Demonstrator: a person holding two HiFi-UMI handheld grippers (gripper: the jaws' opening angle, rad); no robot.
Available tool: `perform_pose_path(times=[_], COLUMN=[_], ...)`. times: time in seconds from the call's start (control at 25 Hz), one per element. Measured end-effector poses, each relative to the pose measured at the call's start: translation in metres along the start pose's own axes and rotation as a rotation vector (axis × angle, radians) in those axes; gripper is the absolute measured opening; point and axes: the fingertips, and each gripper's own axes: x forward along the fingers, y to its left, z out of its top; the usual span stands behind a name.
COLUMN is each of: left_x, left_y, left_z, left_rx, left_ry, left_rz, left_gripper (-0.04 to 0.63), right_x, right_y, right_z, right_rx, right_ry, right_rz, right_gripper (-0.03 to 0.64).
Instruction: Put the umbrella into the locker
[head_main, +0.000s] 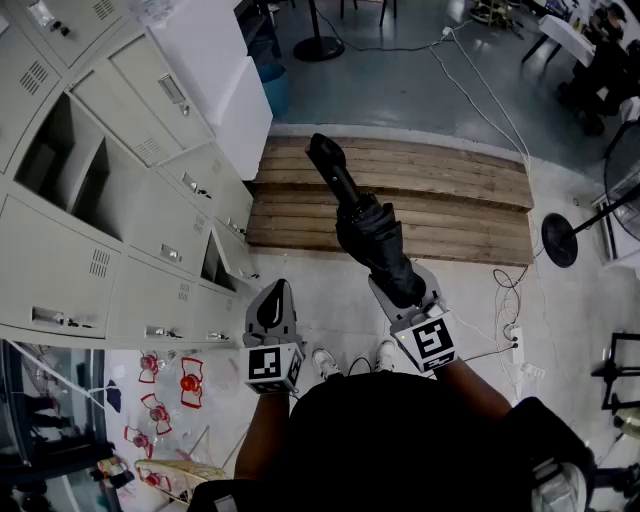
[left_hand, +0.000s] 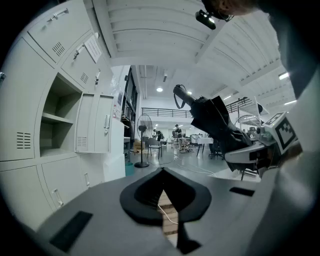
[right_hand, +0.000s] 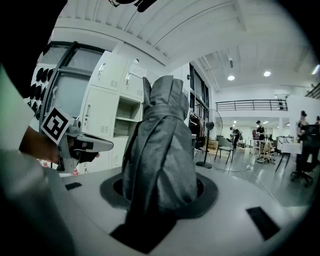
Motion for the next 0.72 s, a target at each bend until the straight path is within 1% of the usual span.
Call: perform_pose_path(times=[0.4,0.6,0.72], left_x=[-0.002,-0.005,-0.007], left_y=[0.016,0.029,0.041], left_z=[-0.006,-0.013,-0.012], left_rx=[0.002,0.003,-0.006], left_ry=[-0.001,0.002,-0.005], left_rz=[0.012,-0.001,0.008], left_gripper=[-0.002,-0.003,-0.002], right_x=[0.012,0.024,0.035], right_y=[0.010,0.020,0.029], right_z=[-0.003,-0.005,-0.007], right_rx=[-0.012,-0.002,0.016], right_ry=[0.026,0.046,0.062], right_rz=[0.012,0.027,0.043], right_gripper=[0.187,0.193,0.193])
